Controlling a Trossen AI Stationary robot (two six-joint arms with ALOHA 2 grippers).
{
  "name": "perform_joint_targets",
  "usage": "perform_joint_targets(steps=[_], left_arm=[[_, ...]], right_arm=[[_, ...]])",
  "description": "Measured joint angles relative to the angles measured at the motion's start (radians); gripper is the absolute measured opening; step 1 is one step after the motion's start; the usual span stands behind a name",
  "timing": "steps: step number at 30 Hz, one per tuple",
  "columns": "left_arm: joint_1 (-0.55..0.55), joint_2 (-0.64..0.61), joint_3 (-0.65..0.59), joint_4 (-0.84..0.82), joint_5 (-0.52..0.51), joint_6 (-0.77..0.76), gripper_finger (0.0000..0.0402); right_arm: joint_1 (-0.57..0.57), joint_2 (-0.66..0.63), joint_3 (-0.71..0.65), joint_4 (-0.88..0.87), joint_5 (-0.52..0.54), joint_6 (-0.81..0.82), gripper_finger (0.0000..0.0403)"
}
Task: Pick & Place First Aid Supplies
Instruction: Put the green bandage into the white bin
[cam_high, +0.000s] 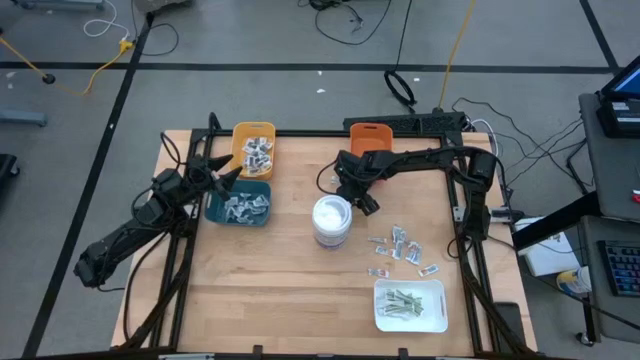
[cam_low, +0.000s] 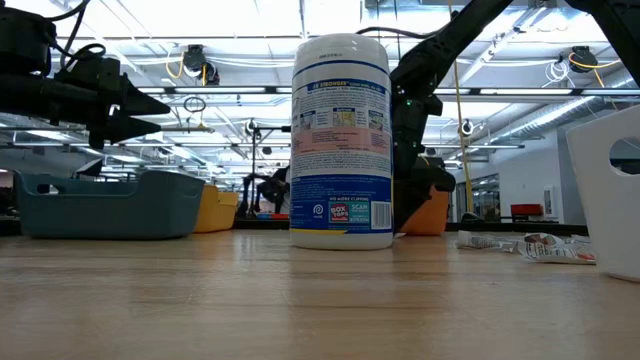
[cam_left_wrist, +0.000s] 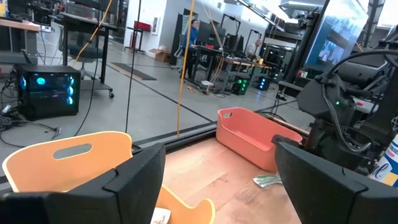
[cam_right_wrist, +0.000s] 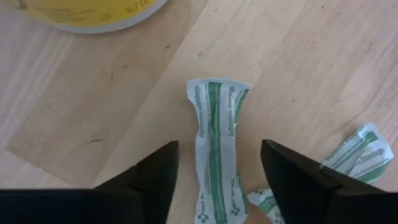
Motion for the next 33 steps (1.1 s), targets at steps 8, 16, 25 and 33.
perform_joint_targets(steps=[8, 16, 25, 33], left_arm=[[0.000, 0.000, 0.000, 0.000, 0.000, 0.000, 0.0306], [0.000, 0.000, 0.000, 0.000, 0.000, 0.000, 0.0305], [0.000, 0.000, 0.000, 0.000, 0.000, 0.000, 0.0306], [0.000, 0.000, 0.000, 0.000, 0.000, 0.000, 0.0305]], right_arm=[[0.019, 0.000, 0.000, 0.003, 0.100, -0.034, 0.0101], [0.042, -0.008, 0.000, -0.002, 0.229, 0.006, 0.0009], [0.093, -0.150, -0.001, -0.007, 0.287, 0.128, 0.0001], [0.113, -0.274, -0.001, -0.132, 0.284, 0.431, 0.0001]])
